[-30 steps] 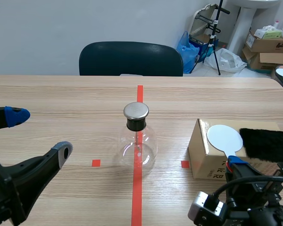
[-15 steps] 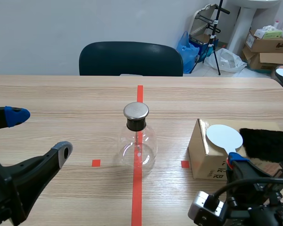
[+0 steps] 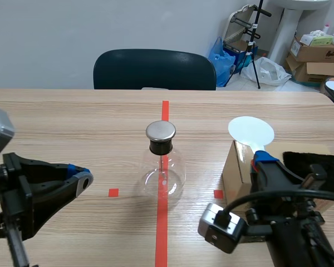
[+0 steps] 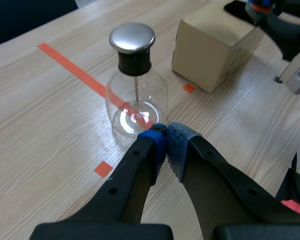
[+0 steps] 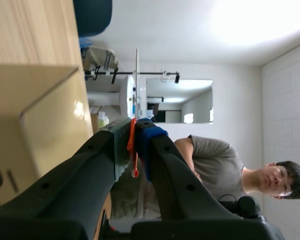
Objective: Do the electroscope experiment
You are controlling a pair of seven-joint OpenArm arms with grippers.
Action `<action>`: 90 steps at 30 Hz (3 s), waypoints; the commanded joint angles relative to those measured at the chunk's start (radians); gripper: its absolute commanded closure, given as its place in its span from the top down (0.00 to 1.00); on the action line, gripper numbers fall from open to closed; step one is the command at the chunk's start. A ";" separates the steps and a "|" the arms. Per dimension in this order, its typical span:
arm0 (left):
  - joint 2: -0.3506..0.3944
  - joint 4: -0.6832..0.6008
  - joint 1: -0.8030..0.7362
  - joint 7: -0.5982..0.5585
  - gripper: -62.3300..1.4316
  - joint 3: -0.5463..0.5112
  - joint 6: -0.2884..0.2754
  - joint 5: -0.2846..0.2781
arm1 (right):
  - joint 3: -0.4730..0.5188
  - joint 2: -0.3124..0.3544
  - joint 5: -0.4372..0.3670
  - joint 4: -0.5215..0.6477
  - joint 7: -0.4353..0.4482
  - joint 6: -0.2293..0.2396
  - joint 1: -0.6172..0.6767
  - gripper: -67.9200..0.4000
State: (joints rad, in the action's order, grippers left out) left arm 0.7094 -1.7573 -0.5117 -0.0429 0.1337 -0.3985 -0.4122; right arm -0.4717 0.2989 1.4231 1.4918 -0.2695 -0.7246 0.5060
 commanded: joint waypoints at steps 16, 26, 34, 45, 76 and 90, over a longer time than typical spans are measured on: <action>-0.037 0.564 0.465 -0.306 0.07 0.369 -0.125 0.047 | -0.314 0.089 0.038 -0.005 -0.301 -0.008 -0.216 0.02; -0.136 0.689 0.592 -0.335 0.07 0.444 -0.121 0.138 | -0.354 0.098 0.004 -0.025 -0.296 0.054 -0.260 0.02; -0.194 0.742 0.618 -0.324 0.07 0.444 -0.055 0.174 | -0.354 0.109 -0.042 -0.026 -0.285 0.095 -0.275 0.02; -0.194 0.758 0.618 -0.324 0.07 0.444 -0.056 0.174 | -0.352 0.112 -0.063 -0.026 -0.312 0.098 -0.276 0.02; -0.194 0.758 0.617 -0.323 0.07 0.444 -0.056 0.174 | -0.352 0.111 -0.063 -0.026 -0.312 0.098 -0.276 0.02; -0.194 0.758 0.617 -0.323 0.07 0.444 -0.056 0.173 | -0.352 0.111 -0.063 -0.026 -0.312 0.098 -0.276 0.02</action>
State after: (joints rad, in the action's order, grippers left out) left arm 0.5102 -0.9886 0.1024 -0.3504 0.5884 -0.4488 -0.2276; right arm -0.8326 0.3965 1.3567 1.4593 -0.5777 -0.6201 0.2443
